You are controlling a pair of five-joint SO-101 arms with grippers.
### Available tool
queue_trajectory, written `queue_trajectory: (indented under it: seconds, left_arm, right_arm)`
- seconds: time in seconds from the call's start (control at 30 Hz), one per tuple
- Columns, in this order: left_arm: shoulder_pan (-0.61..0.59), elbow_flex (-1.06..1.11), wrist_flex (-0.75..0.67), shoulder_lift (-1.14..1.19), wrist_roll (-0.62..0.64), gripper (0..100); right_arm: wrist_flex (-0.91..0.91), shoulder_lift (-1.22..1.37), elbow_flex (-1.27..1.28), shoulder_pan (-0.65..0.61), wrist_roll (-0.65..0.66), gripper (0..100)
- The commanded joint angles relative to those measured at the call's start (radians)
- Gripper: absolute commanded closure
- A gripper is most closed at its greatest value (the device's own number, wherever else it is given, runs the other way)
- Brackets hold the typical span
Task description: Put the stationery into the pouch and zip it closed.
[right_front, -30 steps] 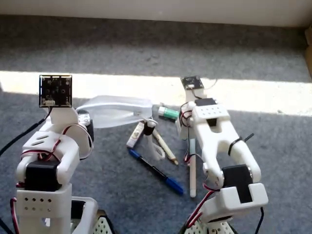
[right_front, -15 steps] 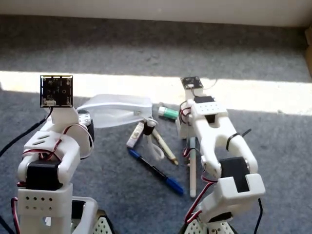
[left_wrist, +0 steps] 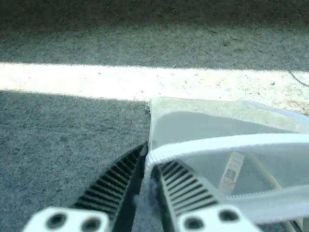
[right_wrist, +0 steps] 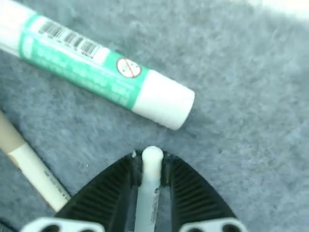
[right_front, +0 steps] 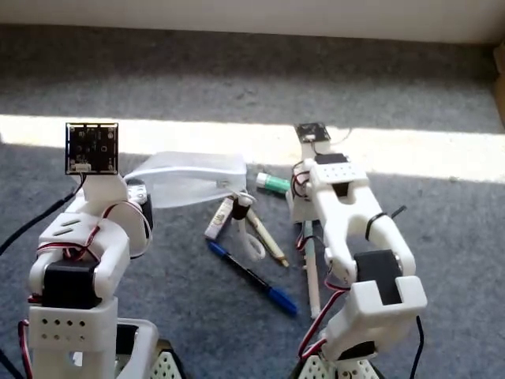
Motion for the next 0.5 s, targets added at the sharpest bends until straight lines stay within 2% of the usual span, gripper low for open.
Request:
queue_trajectory:
  seconds: [0.0, 0.47]
  left_arm:
    - [-0.012, 0.002, -0.012, -0.002, 0.011, 99]
    - [-0.012, 0.002, -0.014, -0.002, 0.011, 99]
  right_arm:
    - [-0.007, -0.004, -0.059, 0.007, -0.008, 99.3]
    - [0.157, -0.01, -0.18, 0.035, -0.006, 99.3]
